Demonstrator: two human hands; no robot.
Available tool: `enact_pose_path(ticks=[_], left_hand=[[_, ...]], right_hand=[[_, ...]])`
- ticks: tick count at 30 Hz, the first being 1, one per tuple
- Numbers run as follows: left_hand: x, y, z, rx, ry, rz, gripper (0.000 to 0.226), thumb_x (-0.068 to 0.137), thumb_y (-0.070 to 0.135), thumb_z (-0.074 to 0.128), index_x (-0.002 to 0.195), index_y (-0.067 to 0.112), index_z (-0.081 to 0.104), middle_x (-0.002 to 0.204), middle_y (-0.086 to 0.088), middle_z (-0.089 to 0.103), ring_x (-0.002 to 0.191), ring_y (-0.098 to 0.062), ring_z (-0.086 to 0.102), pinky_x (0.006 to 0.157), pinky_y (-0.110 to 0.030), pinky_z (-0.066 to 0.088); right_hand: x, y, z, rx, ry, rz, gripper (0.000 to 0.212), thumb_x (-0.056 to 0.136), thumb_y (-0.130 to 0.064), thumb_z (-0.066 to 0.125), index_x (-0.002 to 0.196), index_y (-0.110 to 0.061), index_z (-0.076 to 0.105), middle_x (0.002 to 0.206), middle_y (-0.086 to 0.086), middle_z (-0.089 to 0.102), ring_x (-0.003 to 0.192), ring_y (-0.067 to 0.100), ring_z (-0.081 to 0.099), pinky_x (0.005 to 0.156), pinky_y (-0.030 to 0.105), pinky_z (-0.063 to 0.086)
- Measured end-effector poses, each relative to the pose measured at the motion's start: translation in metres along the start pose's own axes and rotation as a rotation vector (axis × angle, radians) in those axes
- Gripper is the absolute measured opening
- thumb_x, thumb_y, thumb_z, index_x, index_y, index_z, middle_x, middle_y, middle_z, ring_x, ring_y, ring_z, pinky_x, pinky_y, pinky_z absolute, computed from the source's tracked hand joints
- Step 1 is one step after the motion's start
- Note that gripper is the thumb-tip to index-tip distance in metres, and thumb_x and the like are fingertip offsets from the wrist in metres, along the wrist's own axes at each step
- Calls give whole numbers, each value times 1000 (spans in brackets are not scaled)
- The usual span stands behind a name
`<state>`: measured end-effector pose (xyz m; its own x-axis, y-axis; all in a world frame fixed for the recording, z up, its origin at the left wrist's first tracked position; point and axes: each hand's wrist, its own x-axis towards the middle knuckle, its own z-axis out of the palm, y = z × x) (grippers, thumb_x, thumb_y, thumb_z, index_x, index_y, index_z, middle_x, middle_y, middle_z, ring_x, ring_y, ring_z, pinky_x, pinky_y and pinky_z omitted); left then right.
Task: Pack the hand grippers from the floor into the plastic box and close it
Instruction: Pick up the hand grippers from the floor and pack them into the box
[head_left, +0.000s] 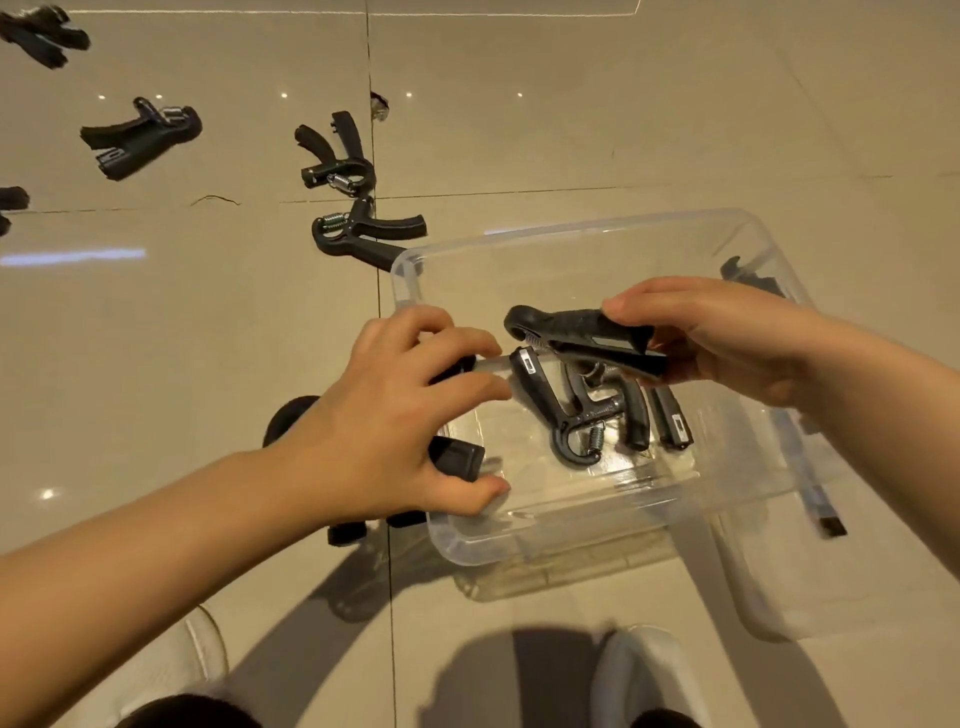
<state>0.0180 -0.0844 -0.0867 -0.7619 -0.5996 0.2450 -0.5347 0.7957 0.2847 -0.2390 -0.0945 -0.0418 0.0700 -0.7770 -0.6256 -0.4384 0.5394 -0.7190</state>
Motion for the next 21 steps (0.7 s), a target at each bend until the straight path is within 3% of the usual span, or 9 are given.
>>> enact_pose_path(ticks=[5, 7, 11, 14, 16, 19, 21], left_hand=[[-4, 4, 9, 71, -22, -30, 46, 78, 59, 52, 100, 25, 72, 127, -5, 57, 122, -29, 48, 106, -50, 27], [-7, 2, 9, 62, -17, -55, 46, 78, 59, 52, 103, 25, 70, 129, -6, 55, 124, -29, 46, 108, -49, 27], [-22, -6, 13, -62, -11, -161, 54, 78, 63, 51, 110, 23, 67, 135, -8, 45, 128, -28, 38, 103, -45, 34], [-29, -8, 17, -172, 17, -229, 52, 79, 62, 51, 111, 24, 67, 134, -6, 39, 131, -25, 32, 102, -34, 31], [-29, -7, 20, -167, 27, -224, 51, 80, 60, 51, 113, 24, 66, 132, -6, 40, 131, -26, 31, 102, -35, 31], [-28, -6, 21, -154, 44, -231, 50, 78, 61, 52, 111, 27, 67, 131, -6, 42, 130, -25, 32, 94, -39, 43], [-28, -6, 19, -158, 48, -241, 49, 77, 62, 51, 108, 29, 68, 128, -5, 45, 131, -22, 31, 88, -42, 49]], right_hand=[[2, 11, 12, 78, 2, 44, 24, 88, -33, 57, 96, -12, 62, 76, 3, 67, 70, 15, 60, 70, 31, 49], [4, 14, 17, 94, 5, 49, 23, 89, -33, 58, 96, -12, 62, 71, 1, 67, 68, 16, 59, 70, 32, 49], [9, 18, 25, 131, -2, 81, 21, 89, -33, 58, 95, -13, 62, 78, 8, 62, 78, 25, 58, 86, 45, 49], [13, 18, 32, 223, -20, 148, 21, 92, -33, 54, 94, -13, 60, 58, 3, 62, 70, 26, 59, 86, 46, 50], [19, 17, 38, 290, -32, 193, 22, 92, -34, 54, 95, -13, 60, 65, 7, 66, 70, 28, 61, 79, 43, 51], [30, 18, 50, 382, -38, 256, 23, 92, -34, 55, 100, -13, 58, 90, 17, 66, 82, 33, 62, 76, 42, 53], [36, 20, 60, 433, -61, 288, 23, 94, -34, 51, 103, -13, 57, 94, 18, 64, 82, 34, 63, 71, 42, 55]])
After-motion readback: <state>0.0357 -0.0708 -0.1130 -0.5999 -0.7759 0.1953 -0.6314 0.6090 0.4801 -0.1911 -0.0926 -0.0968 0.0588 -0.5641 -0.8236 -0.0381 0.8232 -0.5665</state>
